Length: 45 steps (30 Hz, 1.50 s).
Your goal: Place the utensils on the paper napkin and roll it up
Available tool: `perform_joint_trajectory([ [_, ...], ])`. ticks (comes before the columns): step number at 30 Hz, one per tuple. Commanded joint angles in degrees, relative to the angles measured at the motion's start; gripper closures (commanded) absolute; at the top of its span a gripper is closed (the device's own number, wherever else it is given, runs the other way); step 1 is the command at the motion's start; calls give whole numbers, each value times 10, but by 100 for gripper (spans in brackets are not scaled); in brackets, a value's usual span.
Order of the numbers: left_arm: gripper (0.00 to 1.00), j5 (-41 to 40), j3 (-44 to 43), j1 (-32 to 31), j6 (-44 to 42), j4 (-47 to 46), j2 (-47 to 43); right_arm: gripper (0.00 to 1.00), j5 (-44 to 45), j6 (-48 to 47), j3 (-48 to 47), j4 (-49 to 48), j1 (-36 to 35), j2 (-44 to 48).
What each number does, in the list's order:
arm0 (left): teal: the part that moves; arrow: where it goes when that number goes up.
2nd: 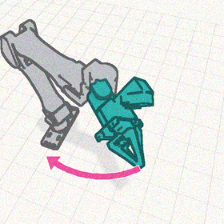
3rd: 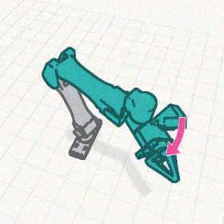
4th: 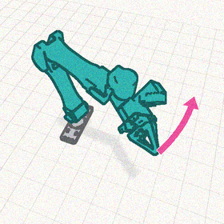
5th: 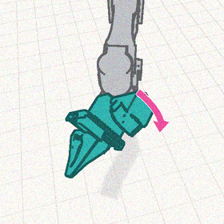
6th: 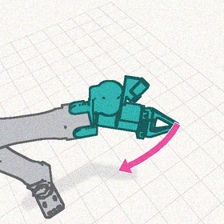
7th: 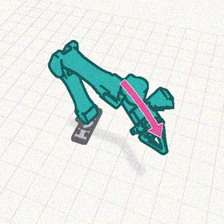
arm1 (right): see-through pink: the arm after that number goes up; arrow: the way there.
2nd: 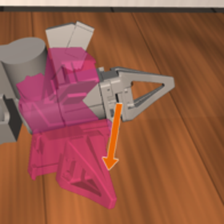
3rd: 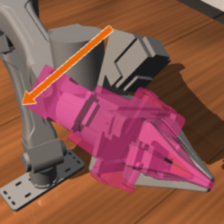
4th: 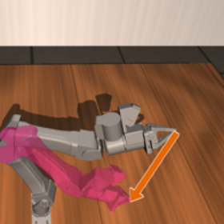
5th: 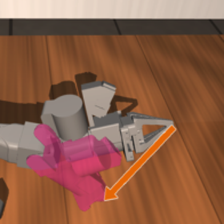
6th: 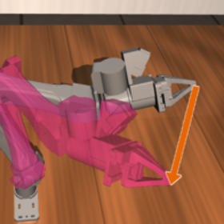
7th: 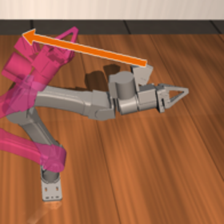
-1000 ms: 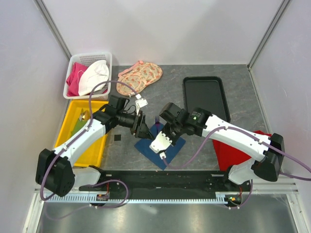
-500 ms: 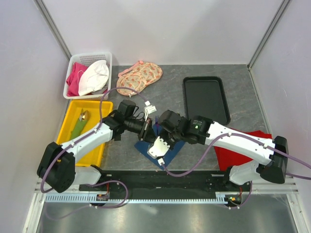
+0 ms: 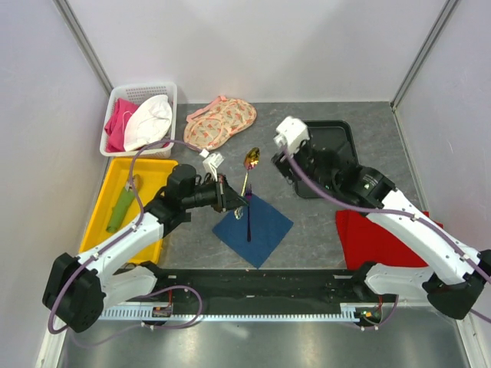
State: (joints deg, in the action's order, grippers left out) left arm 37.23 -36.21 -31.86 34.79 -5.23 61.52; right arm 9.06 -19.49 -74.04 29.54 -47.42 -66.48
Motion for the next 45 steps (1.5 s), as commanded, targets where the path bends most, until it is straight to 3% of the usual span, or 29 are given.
perform_joint_trajectory([
  [1, 98, -150, -22, -4, 57, -8, 9, 32, -39, 348, -16, -26, 64, -29],
  [2, 98, -162, -27, -10, 59, -3, 10, 34, -111, 425, -22, -26, 73, -35],
  [4, 98, -220, -39, -17, 65, 30, 12, 34, -171, 485, -29, -34, 83, -52],
  [7, 98, -231, -53, -18, 69, 43, 19, 33, -186, 605, -15, -62, 87, -74],
  [12, 98, -209, -51, -18, 85, 30, 30, 34, -239, 677, -20, -98, 88, -139],
  [17, 98, -195, -34, -19, 98, -16, 28, 47, -259, 697, -33, -121, 87, -180],
  [31, 98, -171, -4, -23, 118, -58, 19, 59, -258, 705, -40, -150, 86, -233],
  [38, 98, -164, 2, -22, 126, -64, 10, 72, -244, 697, -44, -156, 86, -241],
  [45, 98, -159, 10, -22, 131, -76, 5, 70, -238, 690, -37, -153, 86, -244],
])
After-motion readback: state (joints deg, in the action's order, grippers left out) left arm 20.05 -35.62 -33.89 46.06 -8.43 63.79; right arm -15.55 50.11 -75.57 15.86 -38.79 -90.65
